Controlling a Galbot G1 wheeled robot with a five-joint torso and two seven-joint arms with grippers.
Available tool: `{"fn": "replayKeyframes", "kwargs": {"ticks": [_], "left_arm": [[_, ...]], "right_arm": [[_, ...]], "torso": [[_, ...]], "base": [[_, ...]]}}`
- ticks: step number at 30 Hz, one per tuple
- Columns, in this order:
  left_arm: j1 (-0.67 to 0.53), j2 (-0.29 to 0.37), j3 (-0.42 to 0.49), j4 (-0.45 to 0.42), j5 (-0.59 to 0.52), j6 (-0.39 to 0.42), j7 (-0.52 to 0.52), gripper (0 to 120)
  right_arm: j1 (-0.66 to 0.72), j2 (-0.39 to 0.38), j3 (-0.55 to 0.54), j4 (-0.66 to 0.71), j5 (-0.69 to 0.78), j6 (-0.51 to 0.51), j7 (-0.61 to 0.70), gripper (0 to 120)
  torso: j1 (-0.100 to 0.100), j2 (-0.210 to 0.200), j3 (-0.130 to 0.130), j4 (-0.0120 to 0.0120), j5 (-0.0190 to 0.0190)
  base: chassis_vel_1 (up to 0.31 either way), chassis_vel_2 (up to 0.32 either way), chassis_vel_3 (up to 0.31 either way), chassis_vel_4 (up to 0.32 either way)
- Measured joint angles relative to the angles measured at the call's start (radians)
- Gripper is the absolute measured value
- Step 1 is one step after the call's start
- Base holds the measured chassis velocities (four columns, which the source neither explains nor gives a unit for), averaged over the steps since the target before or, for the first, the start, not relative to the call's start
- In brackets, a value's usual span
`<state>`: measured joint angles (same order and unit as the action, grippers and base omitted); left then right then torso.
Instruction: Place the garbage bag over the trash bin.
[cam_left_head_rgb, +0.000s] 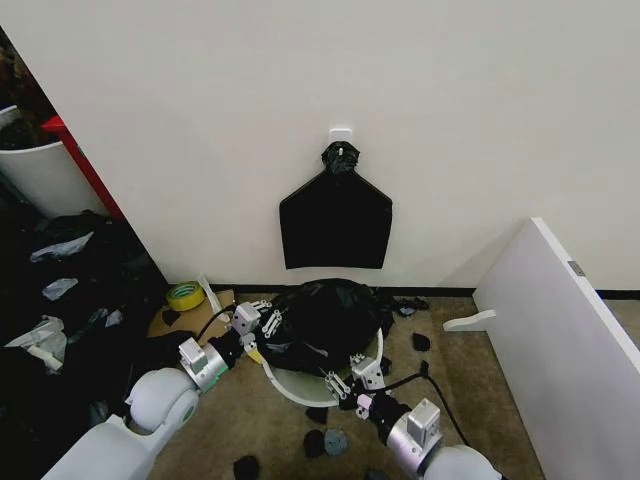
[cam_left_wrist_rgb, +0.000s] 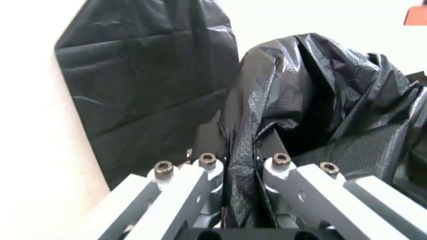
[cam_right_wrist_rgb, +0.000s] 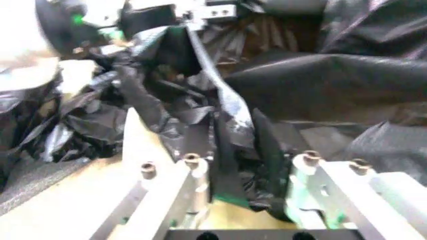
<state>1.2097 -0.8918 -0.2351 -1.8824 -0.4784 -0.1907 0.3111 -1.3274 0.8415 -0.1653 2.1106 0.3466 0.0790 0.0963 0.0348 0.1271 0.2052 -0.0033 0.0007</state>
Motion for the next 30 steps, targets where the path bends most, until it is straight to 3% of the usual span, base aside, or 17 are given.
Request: {"fn": "replayKeyframes", "kwargs": {"ticks": [4,6,11,20,30], "left_arm": [[-0.003,0.002,-0.006,-0.005,-0.02,0.009,-0.011,5],[-0.006,0.002,-0.014,-0.006,-0.042,0.019,-0.021,5],[-0.01,0.003,-0.028,-0.01,-0.102,0.046,-0.043,5],[-0.014,0.005,-0.033,-0.016,-0.139,0.071,-0.048,5],[-0.014,0.003,-0.025,-0.083,-0.28,0.18,-0.153,5]], "right_arm": [[0.0,0.009,0.011,-0.053,-0.041,0.112,-0.096,5],[0.006,0.021,0.028,-0.116,-0.06,0.24,-0.225,0],[0.027,0.047,0.052,-0.225,-0.057,0.439,-0.438,0],[0.063,0.085,0.073,-0.286,-0.076,0.574,-0.585,0],[0.089,0.139,0.213,-0.375,-0.409,0.703,-0.685,0]], "torso": [[0.0,0.0,0.0,0.0,0.0001],[0.0,0.0,0.0,0.0,0.0001],[0.0,0.0,0.0,0.0,0.0],[0.0,0.0,0.0,0.0001,0.0],[0.0,0.0,0.0,0.0,0.0002]], "base": [[0.0,0.0,0.0,0.0],[0.0,0.0,0.0,0.0],[0.0,0.0,0.0,0.0],[0.0,0.0,0.0,0.0],[0.0,0.0,0.0,0.0]]}}
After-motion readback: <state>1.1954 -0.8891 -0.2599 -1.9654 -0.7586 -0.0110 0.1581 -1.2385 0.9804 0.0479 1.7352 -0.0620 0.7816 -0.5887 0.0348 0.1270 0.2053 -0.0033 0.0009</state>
